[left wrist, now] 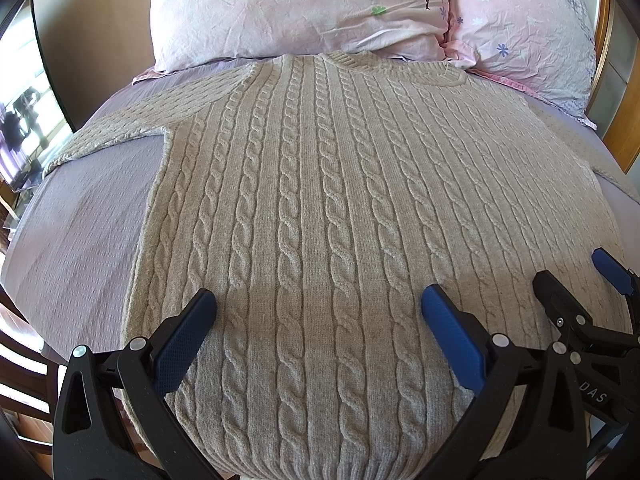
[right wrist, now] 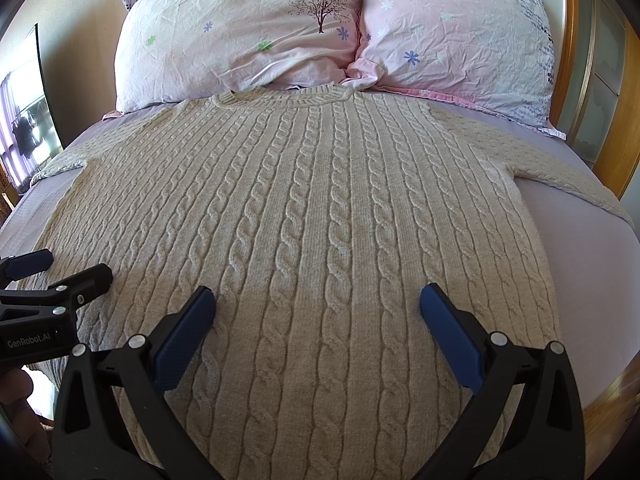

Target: Fold small clothes

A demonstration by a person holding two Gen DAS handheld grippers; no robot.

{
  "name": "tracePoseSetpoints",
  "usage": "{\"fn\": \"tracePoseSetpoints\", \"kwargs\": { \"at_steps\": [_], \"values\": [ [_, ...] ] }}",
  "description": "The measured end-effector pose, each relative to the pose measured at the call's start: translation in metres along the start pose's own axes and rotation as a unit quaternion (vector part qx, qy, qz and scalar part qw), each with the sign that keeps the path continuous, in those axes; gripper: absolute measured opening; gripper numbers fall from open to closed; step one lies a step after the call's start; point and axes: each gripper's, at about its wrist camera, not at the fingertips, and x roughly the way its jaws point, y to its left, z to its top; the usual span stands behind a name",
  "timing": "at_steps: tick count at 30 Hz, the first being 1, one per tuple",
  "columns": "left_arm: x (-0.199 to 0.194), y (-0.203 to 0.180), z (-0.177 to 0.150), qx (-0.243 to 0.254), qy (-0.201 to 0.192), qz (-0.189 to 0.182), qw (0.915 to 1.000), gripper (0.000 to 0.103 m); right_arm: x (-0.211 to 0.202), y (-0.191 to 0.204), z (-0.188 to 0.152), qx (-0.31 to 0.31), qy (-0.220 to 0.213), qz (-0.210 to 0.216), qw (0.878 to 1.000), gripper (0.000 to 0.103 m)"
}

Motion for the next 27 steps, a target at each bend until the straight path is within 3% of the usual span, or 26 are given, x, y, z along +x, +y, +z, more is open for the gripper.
{"fn": "tracePoseSetpoints", "kwargs": {
  "at_steps": [21, 25, 27],
  "values": [
    [0.0, 0.0, 0.001, 0.004, 0.004, -0.001, 1.0, 0.102, 0.002, 0.002, 0.001, -0.008, 0.008, 0.003, 1.0, 0.101],
    [-0.002, 0.001, -0.001, 0.016, 0.004, -0.01, 0.9998, 0.102, 0.01, 0.002, 0.007, -0.041, 0.004, 0.035, 0.999, 0.101],
    [-0.001, -0.001, 0.001, 0.018, 0.004, -0.011, 0.9998, 0.102, 0.007, -0.016, 0.013, -0.045, 0.005, 0.078, 0.996, 0.101]
  ]
}}
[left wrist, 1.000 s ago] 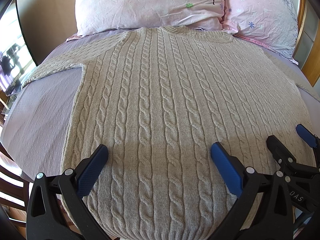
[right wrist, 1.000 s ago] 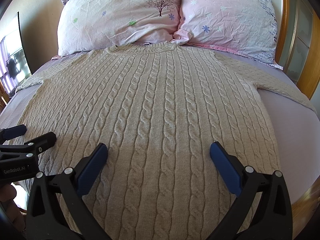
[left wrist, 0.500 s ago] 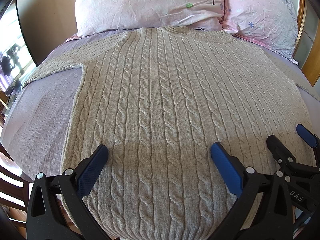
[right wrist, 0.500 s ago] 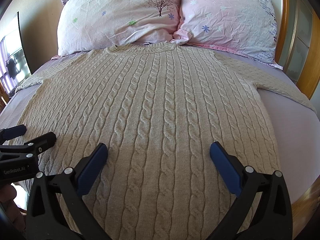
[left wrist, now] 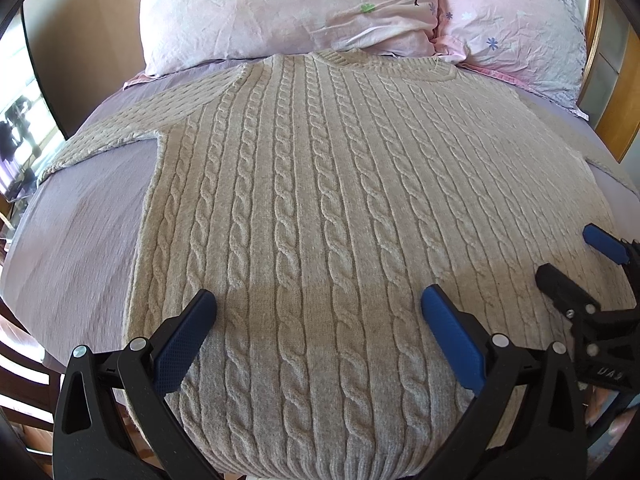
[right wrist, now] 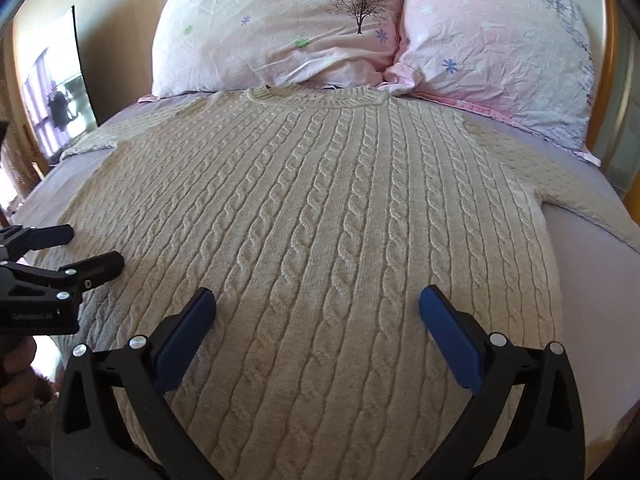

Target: Fold small clothes

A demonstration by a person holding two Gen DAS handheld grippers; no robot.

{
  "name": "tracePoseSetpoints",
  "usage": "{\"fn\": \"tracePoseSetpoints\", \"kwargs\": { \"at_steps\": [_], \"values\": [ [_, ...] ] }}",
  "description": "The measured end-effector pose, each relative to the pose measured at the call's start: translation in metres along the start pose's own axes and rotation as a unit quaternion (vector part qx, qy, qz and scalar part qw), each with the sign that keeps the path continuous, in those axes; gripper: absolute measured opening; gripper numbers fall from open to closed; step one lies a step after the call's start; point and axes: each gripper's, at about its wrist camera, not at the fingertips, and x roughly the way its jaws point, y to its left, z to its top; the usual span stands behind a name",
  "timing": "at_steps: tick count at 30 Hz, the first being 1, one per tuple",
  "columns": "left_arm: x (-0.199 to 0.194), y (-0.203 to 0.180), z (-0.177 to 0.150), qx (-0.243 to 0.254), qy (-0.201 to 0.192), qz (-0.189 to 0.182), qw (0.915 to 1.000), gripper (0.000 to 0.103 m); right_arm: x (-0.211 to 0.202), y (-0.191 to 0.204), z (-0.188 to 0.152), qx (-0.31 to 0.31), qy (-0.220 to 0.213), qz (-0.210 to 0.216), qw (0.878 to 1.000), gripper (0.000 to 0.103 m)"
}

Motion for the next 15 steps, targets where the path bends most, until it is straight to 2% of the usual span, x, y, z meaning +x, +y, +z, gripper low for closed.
{"fn": "tracePoseSetpoints", "kwargs": {
  "at_steps": [2, 3, 5, 7, 8, 9, 11, 13, 15],
  "values": [
    [-0.001, 0.0, 0.001, 0.012, 0.001, -0.002, 0.9999, 0.102, -0.022, -0.047, 0.009, 0.065, -0.031, 0.029, 0.997, 0.101],
    [-0.002, 0.002, 0.004, 0.015, -0.001, -0.005, 0.9999, 0.102, -0.034, -0.074, 0.015, 0.104, -0.052, 0.027, 0.993, 0.101],
    [-0.008, 0.013, 0.012, 0.005, -0.023, -0.016, 0.9996, 0.102, -0.058, -0.142, 0.026, 0.196, -0.096, -0.012, 0.976, 0.101],
    [-0.018, 0.029, 0.023, -0.012, -0.065, -0.027, 0.9974, 0.102, -0.074, -0.218, 0.029, 0.297, -0.126, -0.058, 0.945, 0.1],
    [-0.022, 0.038, 0.028, -0.019, -0.084, -0.026, 0.9959, 0.102, -0.077, -0.255, 0.028, 0.347, -0.13, -0.072, 0.926, 0.09],
    [-0.025, 0.047, 0.035, -0.026, -0.098, -0.022, 0.9946, 0.102, -0.076, -0.289, 0.026, 0.392, -0.128, -0.08, 0.908, 0.073],
    [-0.026, 0.066, 0.048, -0.041, -0.111, -0.011, 0.9929, 0.102, -0.07, -0.353, 0.015, 0.483, -0.113, -0.088, 0.864, 0.059],
    [-0.022, 0.088, 0.058, -0.061, -0.12, -0.02, 0.9907, 0.102, -0.064, -0.399, 0.004, 0.537, -0.102, -0.106, 0.83, 0.059],
    [-0.018, 0.114, 0.065, -0.093, -0.13, -0.047, 0.9861, 0.102, -0.058, -0.425, -0.003, 0.561, -0.092, -0.132, 0.812, 0.057]
  ]
}}
